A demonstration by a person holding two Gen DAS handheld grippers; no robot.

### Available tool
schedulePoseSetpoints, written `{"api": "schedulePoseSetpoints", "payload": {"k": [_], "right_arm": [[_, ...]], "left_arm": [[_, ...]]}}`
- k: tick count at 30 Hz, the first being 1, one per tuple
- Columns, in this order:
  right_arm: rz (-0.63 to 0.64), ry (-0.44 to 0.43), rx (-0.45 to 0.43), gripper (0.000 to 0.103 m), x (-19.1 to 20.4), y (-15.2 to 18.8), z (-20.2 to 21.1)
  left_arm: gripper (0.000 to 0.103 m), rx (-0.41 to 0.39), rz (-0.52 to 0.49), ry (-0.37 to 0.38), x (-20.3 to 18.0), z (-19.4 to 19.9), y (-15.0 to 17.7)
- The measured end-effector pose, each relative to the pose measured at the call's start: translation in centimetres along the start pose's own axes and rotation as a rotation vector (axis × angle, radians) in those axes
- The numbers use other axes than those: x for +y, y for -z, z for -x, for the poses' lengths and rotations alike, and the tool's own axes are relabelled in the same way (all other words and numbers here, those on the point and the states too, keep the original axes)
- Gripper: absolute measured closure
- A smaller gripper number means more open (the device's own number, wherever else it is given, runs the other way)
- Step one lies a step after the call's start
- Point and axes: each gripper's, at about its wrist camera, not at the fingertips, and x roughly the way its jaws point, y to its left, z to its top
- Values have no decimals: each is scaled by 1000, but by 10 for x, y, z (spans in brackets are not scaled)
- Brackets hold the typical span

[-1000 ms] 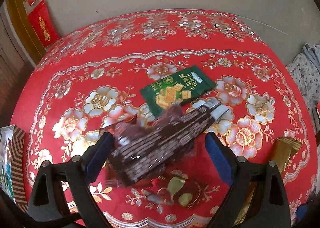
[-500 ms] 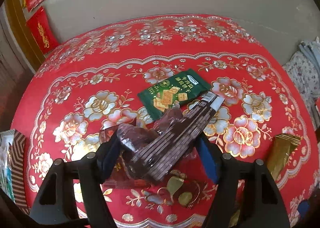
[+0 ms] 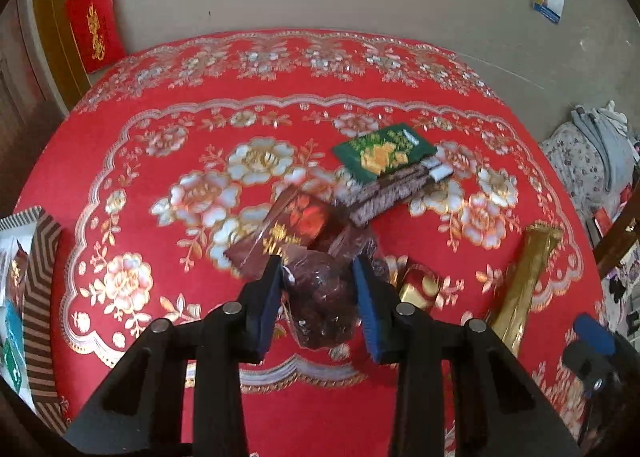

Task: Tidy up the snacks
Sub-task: 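Grasp the clear bag of red dates with left tool while right tool grasps gold foil bar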

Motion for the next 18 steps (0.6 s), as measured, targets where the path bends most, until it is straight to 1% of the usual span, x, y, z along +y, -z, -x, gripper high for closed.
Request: {"api": "schedulePoseSetpoints", "payload": {"k": [3, 6, 7, 8, 9, 10, 14, 16, 18], "right_arm": [[0, -2, 0, 33, 5, 1, 0], [8, 5, 7, 32, 8, 0, -3], [9, 11, 7, 31, 8, -2, -3], [7, 17, 4, 30, 8, -2, -3], [2, 20, 1, 29, 7, -3, -3], [-7, 18, 0, 29, 6, -3, -3], [-24, 18, 9, 29, 0, -2, -6], [-28, 16, 16, 29, -1, -2, -8], [-28, 9, 18, 29, -1, -1, -8]], "left_arm": [[66, 0, 7, 11, 1, 2, 4], [65, 2, -10, 2, -3, 3, 6], [62, 0, -5, 2, -2, 3, 6], [57, 7, 5, 7, -2, 2, 6], [40, 23, 15, 15, -2, -2, 6], [26, 35, 21, 21, -3, -5, 8], [24, 22, 18, 8, -11, -8, 10], [23, 35, 41, 19, -13, -13, 9], [23, 44, 69, 6, -14, -18, 6]]}}
